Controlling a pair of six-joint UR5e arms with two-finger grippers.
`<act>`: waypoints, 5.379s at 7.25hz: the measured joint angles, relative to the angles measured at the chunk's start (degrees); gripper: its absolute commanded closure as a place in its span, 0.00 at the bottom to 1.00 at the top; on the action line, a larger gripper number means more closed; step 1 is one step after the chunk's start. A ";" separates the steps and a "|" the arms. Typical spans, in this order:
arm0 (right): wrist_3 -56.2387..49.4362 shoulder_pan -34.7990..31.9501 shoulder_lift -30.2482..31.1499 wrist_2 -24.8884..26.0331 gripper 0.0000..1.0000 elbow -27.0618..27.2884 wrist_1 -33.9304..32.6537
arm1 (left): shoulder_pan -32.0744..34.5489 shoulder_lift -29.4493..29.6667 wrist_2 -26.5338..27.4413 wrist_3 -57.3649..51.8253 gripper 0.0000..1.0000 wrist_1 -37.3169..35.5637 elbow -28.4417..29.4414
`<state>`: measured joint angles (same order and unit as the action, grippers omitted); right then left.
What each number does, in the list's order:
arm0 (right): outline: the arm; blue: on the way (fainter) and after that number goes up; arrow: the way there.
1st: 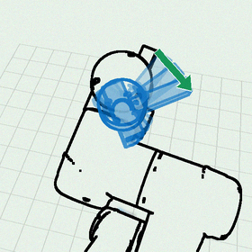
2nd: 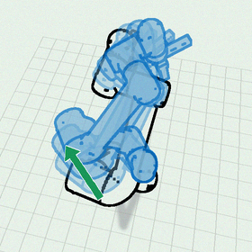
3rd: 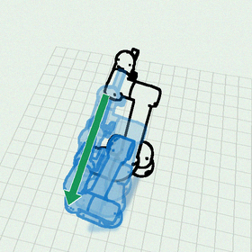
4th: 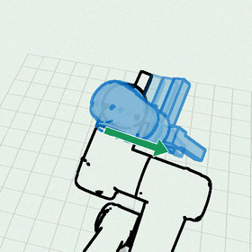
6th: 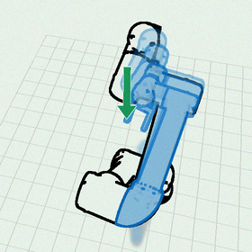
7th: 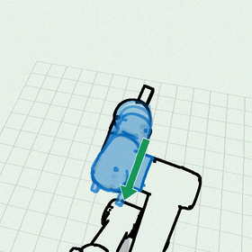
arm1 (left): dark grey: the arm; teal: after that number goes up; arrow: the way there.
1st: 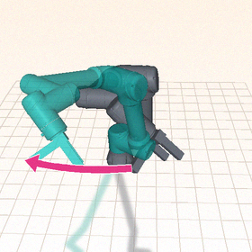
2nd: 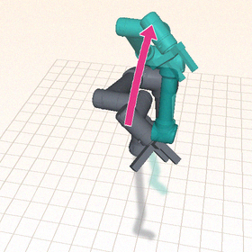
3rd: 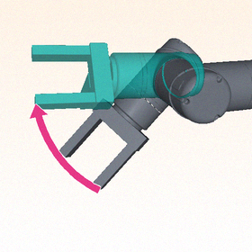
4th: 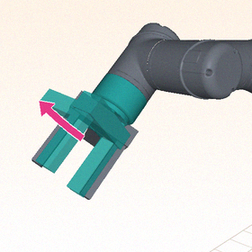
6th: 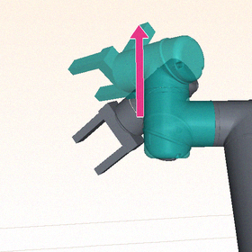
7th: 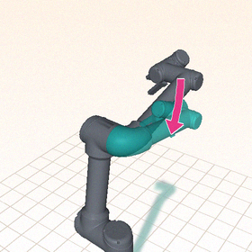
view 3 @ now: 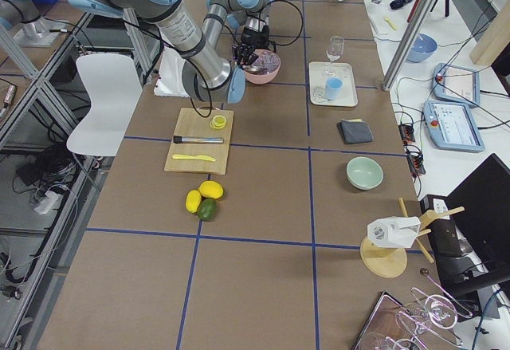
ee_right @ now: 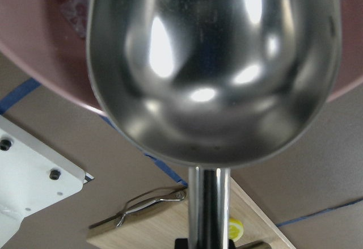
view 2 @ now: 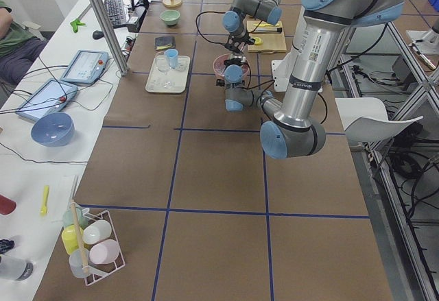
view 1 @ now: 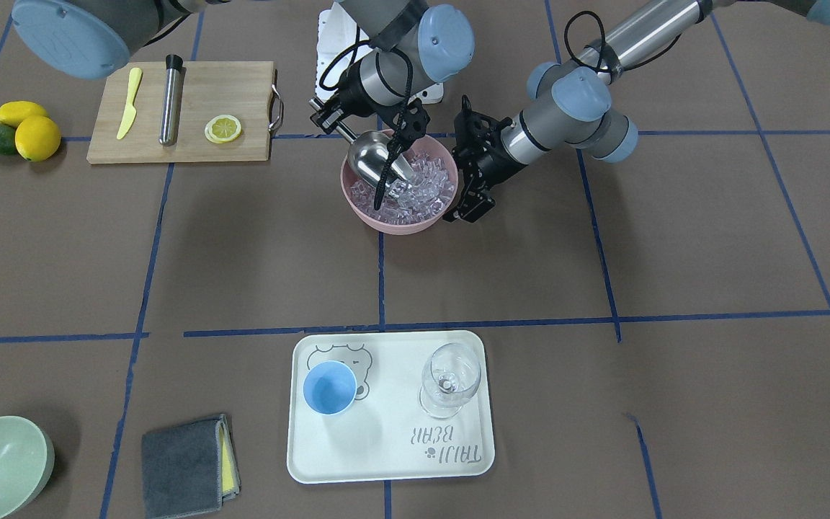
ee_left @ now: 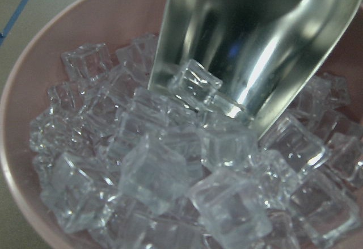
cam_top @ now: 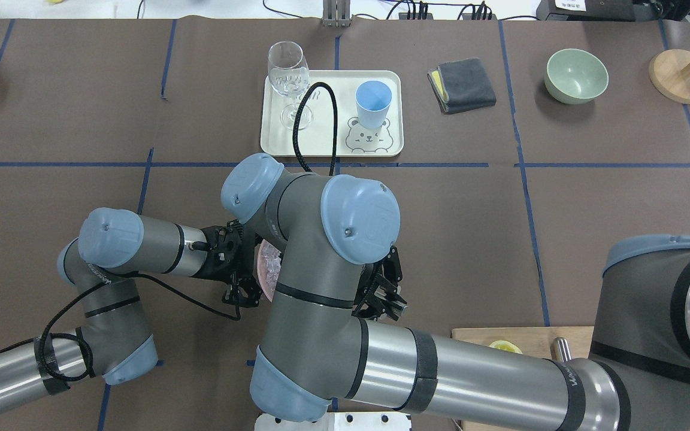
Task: Put ice in cup with scoop
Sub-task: 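Tilt the bowl with the left gripper while the right gripper positions the scoop, then dig the scoop into the ice cubes and lift it out with the right gripper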
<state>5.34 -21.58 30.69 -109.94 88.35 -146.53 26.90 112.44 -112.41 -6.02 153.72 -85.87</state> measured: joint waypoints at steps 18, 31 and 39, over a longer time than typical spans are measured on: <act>7.70 -1.55 19.29 0.86 1.00 22.19 27.25 | 0.00 0.48 0.35 0.13 0.00 -0.17 0.00; 9.81 -3.86 22.42 0.74 1.00 34.02 27.44 | 0.09 0.77 0.35 0.22 0.00 -0.17 0.00; 17.64 -6.11 30.45 0.28 1.00 35.21 44.78 | 0.09 0.77 0.35 0.22 0.00 -0.17 0.00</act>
<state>22.98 -27.68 61.15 -109.67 123.56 -101.76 26.98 113.20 -112.06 -5.80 153.54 -85.87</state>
